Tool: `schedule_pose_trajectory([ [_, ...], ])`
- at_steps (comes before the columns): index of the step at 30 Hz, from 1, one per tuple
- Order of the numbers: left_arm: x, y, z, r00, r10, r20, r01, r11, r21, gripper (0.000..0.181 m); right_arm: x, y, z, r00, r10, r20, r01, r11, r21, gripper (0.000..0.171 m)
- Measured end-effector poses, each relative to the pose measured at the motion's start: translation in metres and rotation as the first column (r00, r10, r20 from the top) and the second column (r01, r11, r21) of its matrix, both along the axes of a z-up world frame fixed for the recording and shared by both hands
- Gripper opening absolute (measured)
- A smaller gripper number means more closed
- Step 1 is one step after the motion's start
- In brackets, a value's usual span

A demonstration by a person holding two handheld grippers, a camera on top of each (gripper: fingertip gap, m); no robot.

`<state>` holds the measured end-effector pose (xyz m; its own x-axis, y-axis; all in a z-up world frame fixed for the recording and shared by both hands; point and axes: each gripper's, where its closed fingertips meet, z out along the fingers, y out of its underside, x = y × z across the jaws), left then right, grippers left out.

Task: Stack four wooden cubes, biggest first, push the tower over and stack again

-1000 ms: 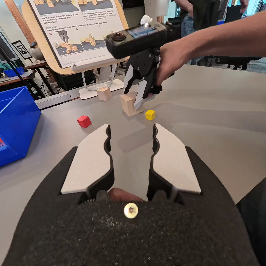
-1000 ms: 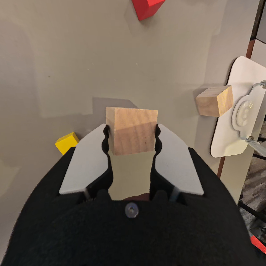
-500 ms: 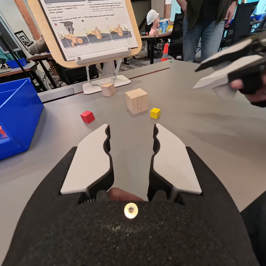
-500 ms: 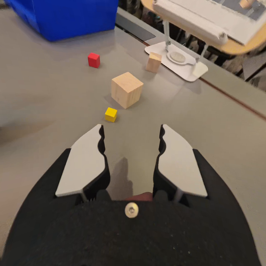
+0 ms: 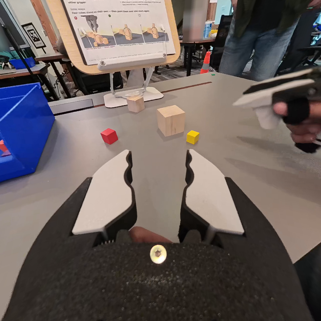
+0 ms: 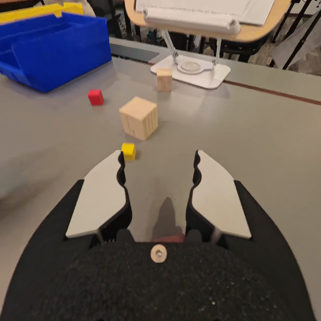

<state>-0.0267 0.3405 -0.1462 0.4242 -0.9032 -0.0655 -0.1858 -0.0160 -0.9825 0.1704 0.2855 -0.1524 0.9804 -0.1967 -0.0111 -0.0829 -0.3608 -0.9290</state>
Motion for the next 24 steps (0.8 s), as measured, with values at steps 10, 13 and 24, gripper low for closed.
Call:
schedule_pose_trajectory([
  [10,0.003,-0.015,0.005,0.999,-0.042,0.014,0.042,0.999,0.034,0.056,0.047,0.222,0.013,0.988,0.111,0.109,-0.06,0.92,-0.387,0.075],
  [13,0.003,-0.022,0.006,0.998,-0.064,0.012,0.064,0.996,0.066,0.055,0.054,0.256,-0.017,0.991,0.105,0.083,-0.049,0.865,-0.5,0.073],
  [24,0.001,-0.029,0.01,0.994,-0.109,0.031,0.107,0.992,0.065,0.054,0.079,0.288,-0.072,0.992,0.056,0.113,0.028,0.775,-0.631,0.069],
])
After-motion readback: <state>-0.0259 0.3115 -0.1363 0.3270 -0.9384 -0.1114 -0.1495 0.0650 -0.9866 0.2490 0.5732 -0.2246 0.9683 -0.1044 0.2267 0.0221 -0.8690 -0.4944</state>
